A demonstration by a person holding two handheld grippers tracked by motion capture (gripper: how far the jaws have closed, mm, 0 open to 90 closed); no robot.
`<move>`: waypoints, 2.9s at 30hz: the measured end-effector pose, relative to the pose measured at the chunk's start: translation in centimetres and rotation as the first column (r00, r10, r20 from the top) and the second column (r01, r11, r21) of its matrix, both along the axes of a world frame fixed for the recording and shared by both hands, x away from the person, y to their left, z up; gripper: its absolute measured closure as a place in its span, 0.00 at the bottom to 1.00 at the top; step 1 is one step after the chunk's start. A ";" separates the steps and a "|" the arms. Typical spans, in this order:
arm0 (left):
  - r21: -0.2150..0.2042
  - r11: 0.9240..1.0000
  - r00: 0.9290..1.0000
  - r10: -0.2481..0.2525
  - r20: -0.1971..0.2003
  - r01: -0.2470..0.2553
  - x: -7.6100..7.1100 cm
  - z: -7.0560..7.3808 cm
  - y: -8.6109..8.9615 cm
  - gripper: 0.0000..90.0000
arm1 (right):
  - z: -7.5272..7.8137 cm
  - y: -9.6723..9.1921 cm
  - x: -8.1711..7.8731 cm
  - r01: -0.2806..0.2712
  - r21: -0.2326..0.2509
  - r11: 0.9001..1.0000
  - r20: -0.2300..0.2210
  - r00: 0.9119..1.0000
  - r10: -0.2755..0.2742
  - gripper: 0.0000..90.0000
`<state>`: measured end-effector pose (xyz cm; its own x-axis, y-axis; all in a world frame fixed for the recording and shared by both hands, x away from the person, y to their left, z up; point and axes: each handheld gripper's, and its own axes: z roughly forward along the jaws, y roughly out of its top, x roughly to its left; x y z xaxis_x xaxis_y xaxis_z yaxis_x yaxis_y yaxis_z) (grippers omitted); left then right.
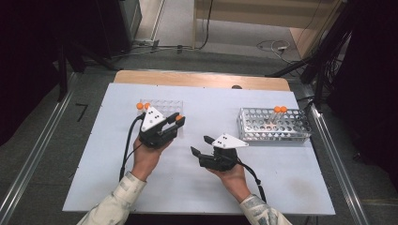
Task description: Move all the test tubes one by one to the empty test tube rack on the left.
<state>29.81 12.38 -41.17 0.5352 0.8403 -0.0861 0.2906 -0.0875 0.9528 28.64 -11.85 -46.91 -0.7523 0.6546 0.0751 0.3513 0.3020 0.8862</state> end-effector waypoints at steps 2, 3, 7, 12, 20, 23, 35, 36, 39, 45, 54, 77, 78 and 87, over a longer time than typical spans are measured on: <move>-0.013 1.000 1.000 0.013 -0.016 -0.013 0.6 0.3 0.9 0.79 | -0.1 0.0 0.1 0.000 -0.006 1.000 0.005 1.000 0.000 0.38; -0.020 1.000 1.000 0.019 -0.016 -0.020 0.7 0.4 1.2 0.79 | -0.1 0.0 0.1 0.002 -0.006 1.000 0.001 1.000 -0.002 0.38; -0.045 0.998 0.999 0.054 -0.002 -0.055 1.5 1.4 2.8 0.79 | -0.1 -0.2 0.2 0.009 -0.009 1.000 -0.003 1.000 -0.009 0.38; -0.068 0.994 0.996 0.087 0.009 -0.086 2.2 2.0 3.9 0.79 | 0.1 -0.4 0.2 0.018 -0.002 1.000 -0.004 1.000 -0.018 0.38; -0.040 0.987 0.988 0.154 0.005 -0.153 3.9 2.9 5.2 0.79 | 0.1 -0.5 0.1 0.022 -0.002 1.000 -0.007 1.000 -0.022 0.39; -0.038 0.984 0.984 0.176 0.000 -0.176 4.5 2.9 5.7 0.79 | 0.1 -0.5 0.1 0.022 -0.006 1.000 -0.003 1.000 -0.022 0.39; 0.051 0.975 0.976 0.218 -0.010 -0.218 5.3 2.2 5.5 0.79 | 0.3 -0.8 0.0 0.026 0.001 1.000 0.000 1.000 -0.026 0.39; 0.056 0.974 0.976 0.219 -0.013 -0.218 5.2 2.1 5.4 0.79 | 0.3 -0.8 0.0 0.027 0.001 1.000 0.000 1.000 -0.027 0.39; 0.078 0.973 0.976 0.219 -0.021 -0.217 5.2 1.9 5.2 0.79 | 0.3 -0.8 0.0 0.027 0.001 1.000 0.001 1.000 -0.027 0.40; 0.127 0.967 0.972 0.229 -0.050 -0.222 5.2 0.6 4.7 0.78 | 0.3 -0.8 -0.1 0.027 0.003 1.000 0.003 1.000 -0.027 0.40; 0.178 0.959 0.968 0.236 -0.080 -0.219 5.2 -0.6 4.3 0.78 | 0.2 -0.8 -0.1 0.028 0.000 1.000 0.000 1.000 -0.028 0.40; 0.099 0.981 0.981 0.174 -0.089 -0.165 3.1 0.0 4.1 0.43 | 0.6 -1.3 0.1 0.047 0.004 0.999 0.006 0.999 -0.047 0.38; 0.091 0.983 0.981 0.167 -0.095 -0.159 3.0 -0.1 4.1 0.42 | 0.6 -1.4 0.1 0.053 0.004 0.999 0.006 0.999 -0.053 0.38; 0.068 0.993 0.988 0.106 -0.115 -0.098 1.9 -0.1 2.9 0.32 | 1.3 -2.9 0.5 0.126 0.008 0.992 0.027 0.992 -0.126 0.30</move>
